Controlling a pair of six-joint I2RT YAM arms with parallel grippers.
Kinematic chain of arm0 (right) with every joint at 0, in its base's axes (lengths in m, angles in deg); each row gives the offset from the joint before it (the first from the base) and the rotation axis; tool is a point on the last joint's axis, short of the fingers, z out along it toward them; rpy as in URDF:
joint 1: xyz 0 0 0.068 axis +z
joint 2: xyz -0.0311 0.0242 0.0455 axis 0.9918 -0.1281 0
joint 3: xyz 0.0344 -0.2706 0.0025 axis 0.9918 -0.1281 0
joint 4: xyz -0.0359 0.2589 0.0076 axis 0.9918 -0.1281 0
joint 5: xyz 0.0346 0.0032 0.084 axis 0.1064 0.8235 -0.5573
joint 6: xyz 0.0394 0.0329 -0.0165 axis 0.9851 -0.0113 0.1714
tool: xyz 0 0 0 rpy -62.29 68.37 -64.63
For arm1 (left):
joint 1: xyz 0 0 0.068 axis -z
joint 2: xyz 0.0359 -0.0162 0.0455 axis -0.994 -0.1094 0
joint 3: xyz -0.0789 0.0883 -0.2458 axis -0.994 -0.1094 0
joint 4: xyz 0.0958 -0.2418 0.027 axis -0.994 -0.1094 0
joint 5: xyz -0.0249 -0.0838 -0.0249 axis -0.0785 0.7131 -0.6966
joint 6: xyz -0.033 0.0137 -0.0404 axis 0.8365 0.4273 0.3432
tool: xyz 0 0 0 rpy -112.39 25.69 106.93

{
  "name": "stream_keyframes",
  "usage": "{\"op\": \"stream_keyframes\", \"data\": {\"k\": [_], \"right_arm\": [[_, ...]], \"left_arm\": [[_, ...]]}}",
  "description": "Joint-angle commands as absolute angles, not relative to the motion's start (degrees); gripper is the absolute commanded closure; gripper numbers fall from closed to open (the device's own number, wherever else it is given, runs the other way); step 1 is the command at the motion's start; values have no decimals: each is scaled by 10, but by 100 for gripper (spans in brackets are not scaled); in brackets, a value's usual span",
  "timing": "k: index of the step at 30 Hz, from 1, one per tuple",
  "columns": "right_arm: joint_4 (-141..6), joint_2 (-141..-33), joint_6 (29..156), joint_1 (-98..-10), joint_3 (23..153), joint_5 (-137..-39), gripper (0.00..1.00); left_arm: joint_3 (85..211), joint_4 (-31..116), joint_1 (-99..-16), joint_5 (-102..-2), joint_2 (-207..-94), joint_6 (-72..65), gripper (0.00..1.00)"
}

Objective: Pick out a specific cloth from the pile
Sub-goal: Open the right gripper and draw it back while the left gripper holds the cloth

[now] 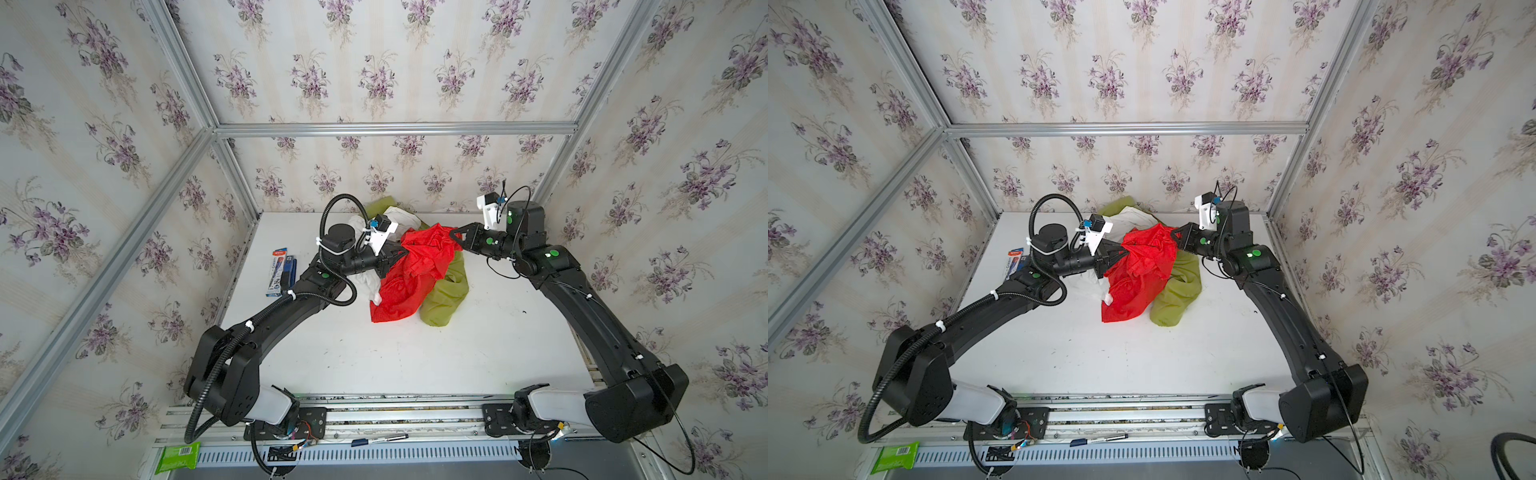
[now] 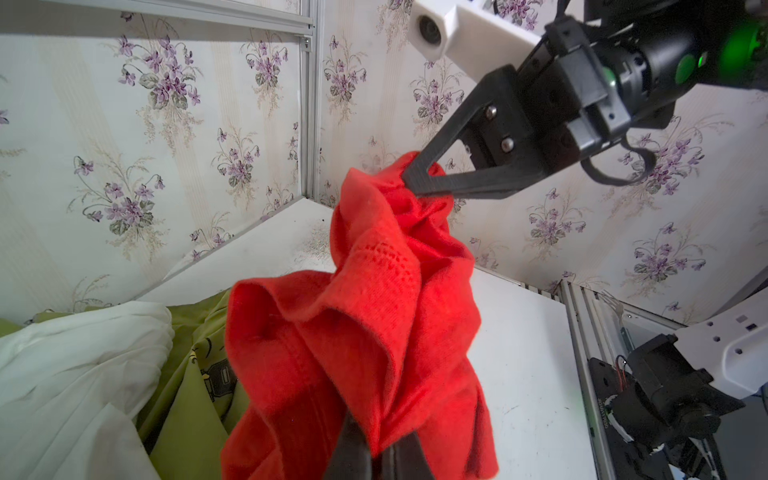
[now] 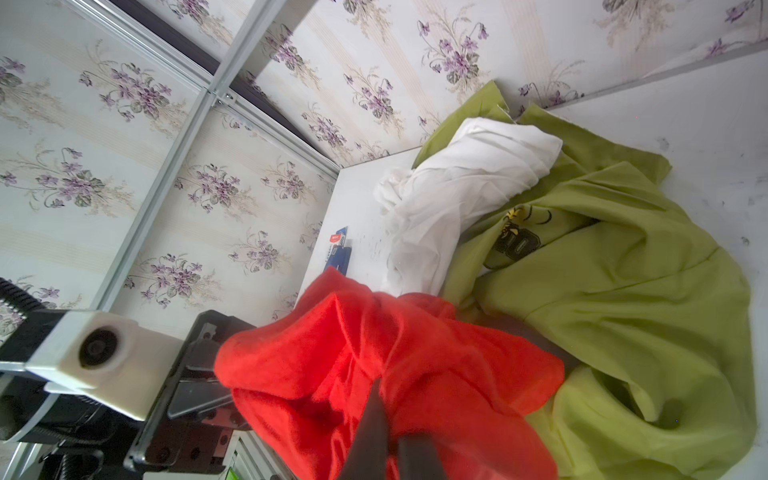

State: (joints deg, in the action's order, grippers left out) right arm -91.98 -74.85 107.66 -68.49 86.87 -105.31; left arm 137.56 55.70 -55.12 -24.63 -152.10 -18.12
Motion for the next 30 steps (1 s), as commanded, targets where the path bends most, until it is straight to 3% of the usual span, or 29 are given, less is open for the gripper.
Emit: {"op": "stream_keyframes", "data": {"k": [1, 6, 11, 22, 30], "right_arm": [[-901, -745, 1090, -684, 847, -1067, 100], [-876, -753, 1106, -681, 810, -1085, 100], [-861, -766, 1111, -676, 791, -1103, 93], [-869, -755, 1084, -674, 771, -1128, 56], [-925, -709, 1005, -713, 770, -1138, 36]], "left_arm": [[1389, 547, -545, -252, -1512, -160, 100], [1413, 502, -532, -261, -1508, -151, 100], [1425, 480, -530, -266, -1500, -140, 100], [1443, 452, -530, -281, -1500, -111, 100], [1466, 413, -530, -290, -1496, -84, 100]]}}
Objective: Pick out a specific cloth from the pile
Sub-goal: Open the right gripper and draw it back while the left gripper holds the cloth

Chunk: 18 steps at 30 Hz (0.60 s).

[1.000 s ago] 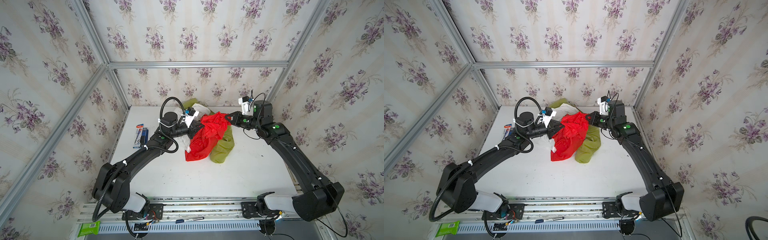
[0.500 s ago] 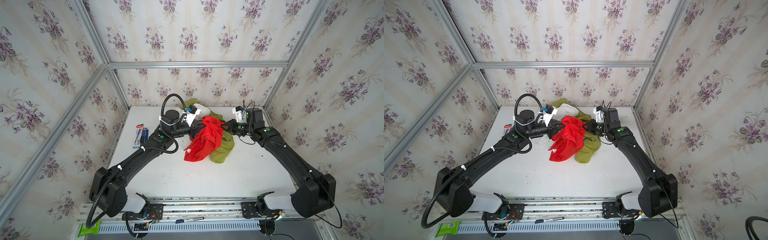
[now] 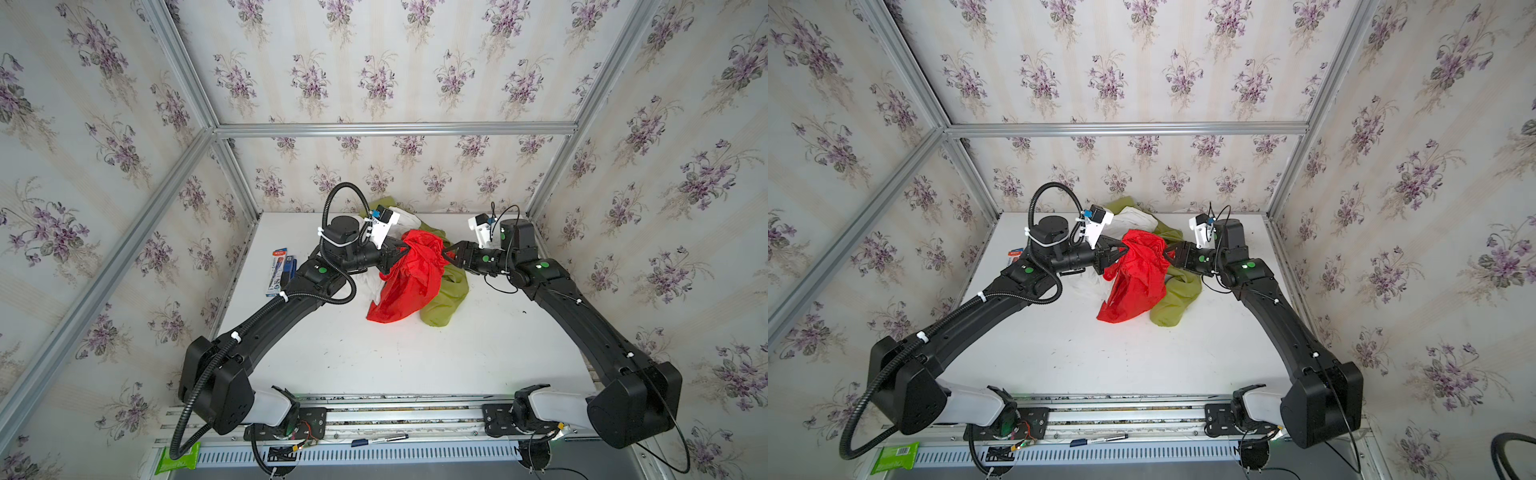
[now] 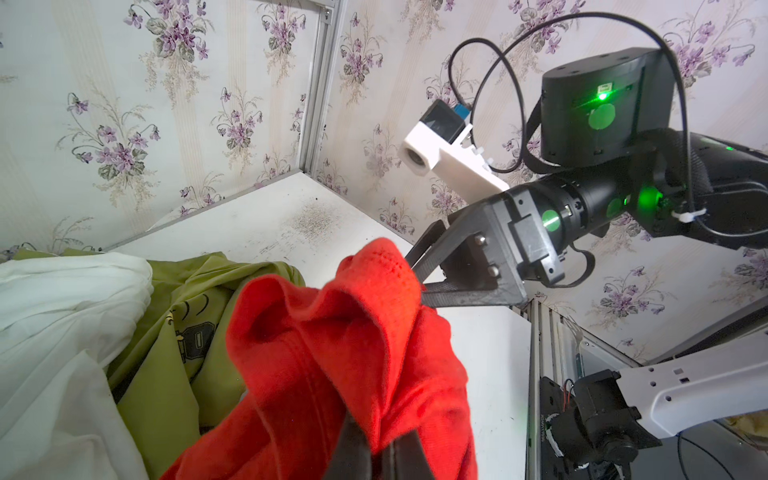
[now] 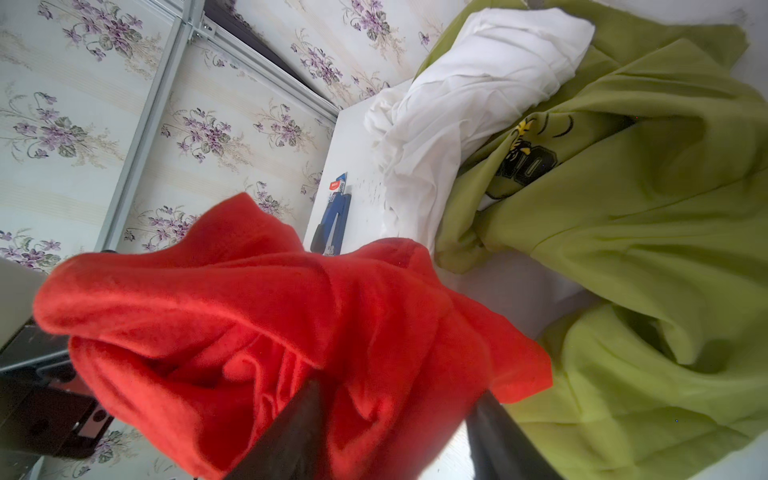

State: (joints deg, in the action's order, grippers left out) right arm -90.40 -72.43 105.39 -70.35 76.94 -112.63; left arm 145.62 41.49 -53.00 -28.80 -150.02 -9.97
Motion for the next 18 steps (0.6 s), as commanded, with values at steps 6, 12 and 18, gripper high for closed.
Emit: {"op": "stream_keyframes", "data": {"k": [6, 12, 18], "right_arm": [[-926, -657, 924, -727, 764, -1144, 21], [-915, -587, 815, -727, 755, -1142, 12], [-859, -511, 755, -726, 733, -1155, 6]], "left_arm": [[1489, 371, -530, -299, -1487, -76, 100], [1511, 345, -530, -294, -1469, -55, 100], [1549, 300, -530, -273, -1441, -32, 100]]}}
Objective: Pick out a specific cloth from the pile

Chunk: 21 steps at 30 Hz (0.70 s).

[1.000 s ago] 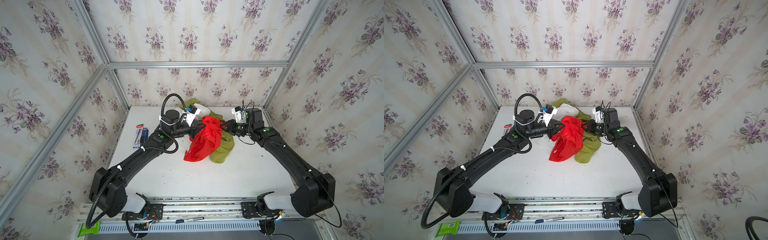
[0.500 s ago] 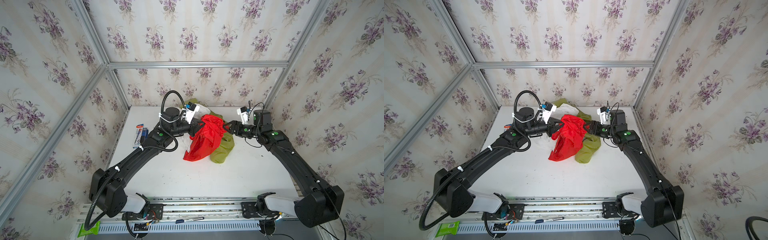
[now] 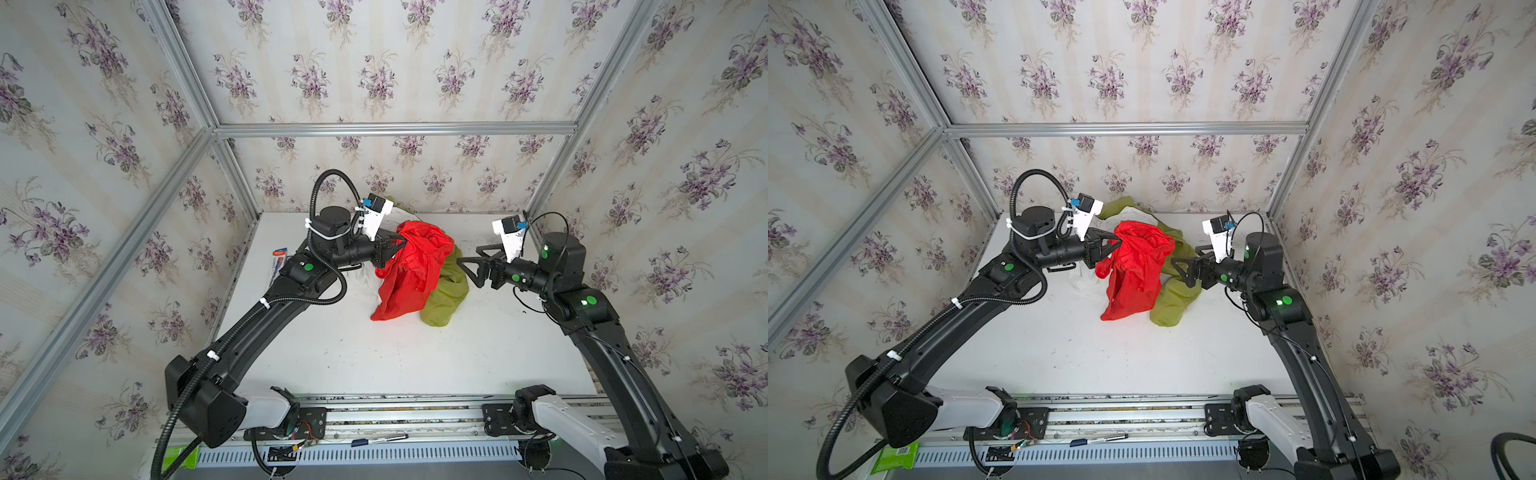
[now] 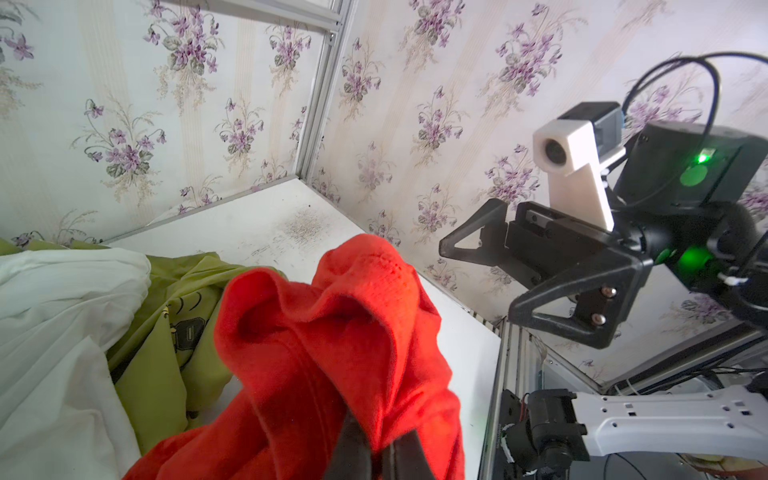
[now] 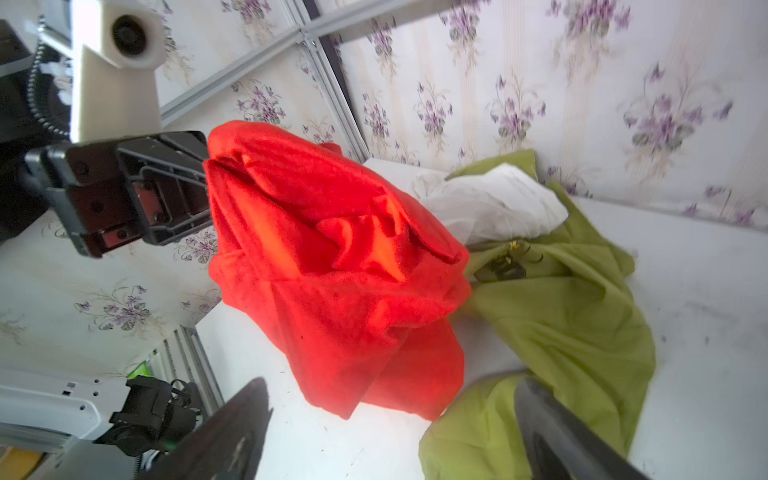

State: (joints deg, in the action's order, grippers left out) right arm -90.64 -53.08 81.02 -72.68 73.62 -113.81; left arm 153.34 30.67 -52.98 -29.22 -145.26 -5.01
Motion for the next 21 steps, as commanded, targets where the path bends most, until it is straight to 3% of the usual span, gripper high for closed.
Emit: {"op": "stream_keyframes", "data": {"k": [1, 11, 21], "right_arm": [[-847, -500, 748, -726, 729, -1162, 6], [-796, -428, 702, -726, 739, -1232, 3], [-721, -389, 727, -726, 690, -1312, 4]], "left_arm": [[1553, 294, -530, -273, -1435, -29, 100], [1556, 255, -530, -210, -1362, -14, 100], [1450, 250, -530, -172, -1257, -107, 100]]}}
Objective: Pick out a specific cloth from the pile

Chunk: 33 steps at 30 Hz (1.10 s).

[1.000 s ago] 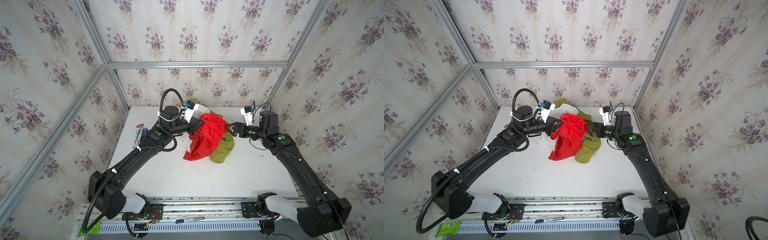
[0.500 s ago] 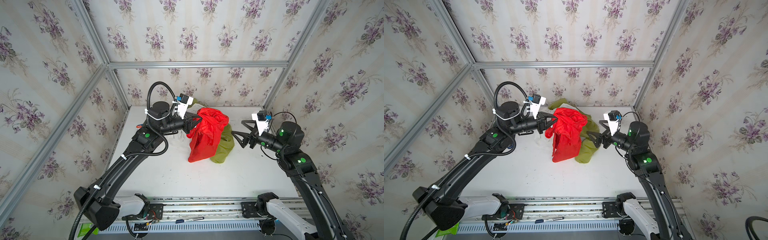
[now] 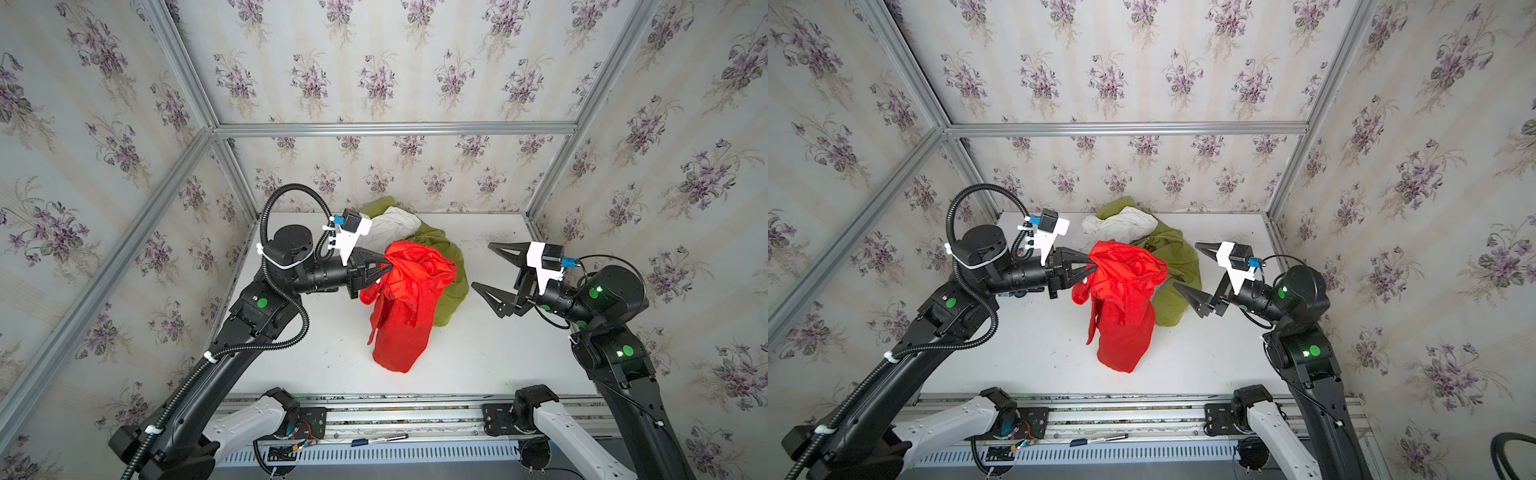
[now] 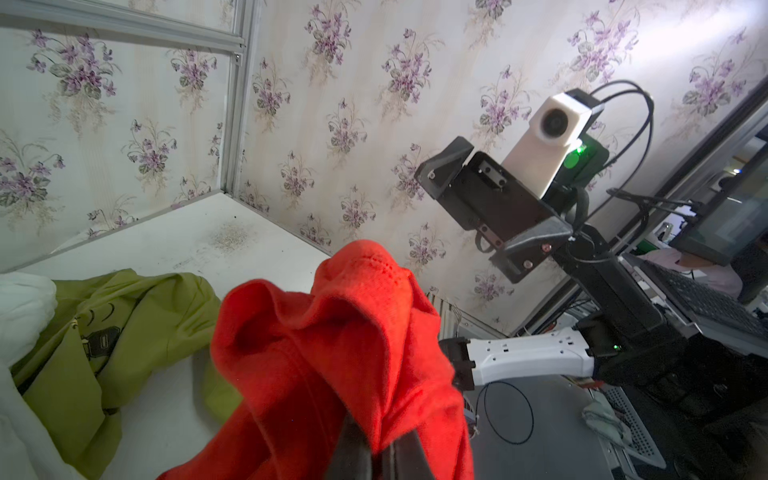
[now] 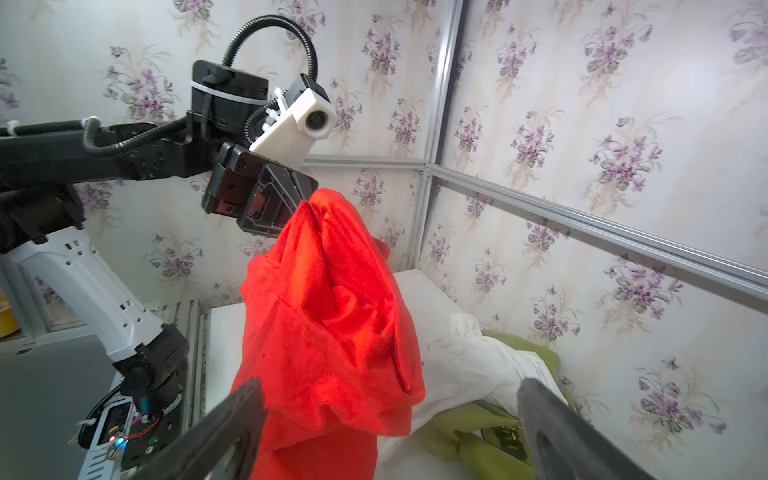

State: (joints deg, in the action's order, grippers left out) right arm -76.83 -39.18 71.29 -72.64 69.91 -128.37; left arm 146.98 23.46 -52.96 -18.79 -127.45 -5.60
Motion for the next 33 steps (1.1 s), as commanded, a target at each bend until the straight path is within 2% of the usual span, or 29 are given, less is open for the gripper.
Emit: {"op": "stream_keyframes", "data": {"k": [1, 10, 15, 23, 33], "right_arm": [[-715, -388, 732, -725, 687, -1314, 5], [-696, -390, 748, -704, 654, -1327, 6], [-704, -398, 732, -681, 636, -1322, 7], [-782, -412, 654, -625, 629, -1284, 6], [-857, -427, 581, -596, 610, -1260, 9]], "left_arm": [[1440, 250, -530, -171, -1250, -121, 100], [1380, 250, -530, -160, -1213, -213, 100], [1351, 263, -530, -195, -1203, -255, 100], [1362, 300, -530, -158, -1262, -266, 100], [1241, 308, -530, -209, -1201, -241, 100]]}}
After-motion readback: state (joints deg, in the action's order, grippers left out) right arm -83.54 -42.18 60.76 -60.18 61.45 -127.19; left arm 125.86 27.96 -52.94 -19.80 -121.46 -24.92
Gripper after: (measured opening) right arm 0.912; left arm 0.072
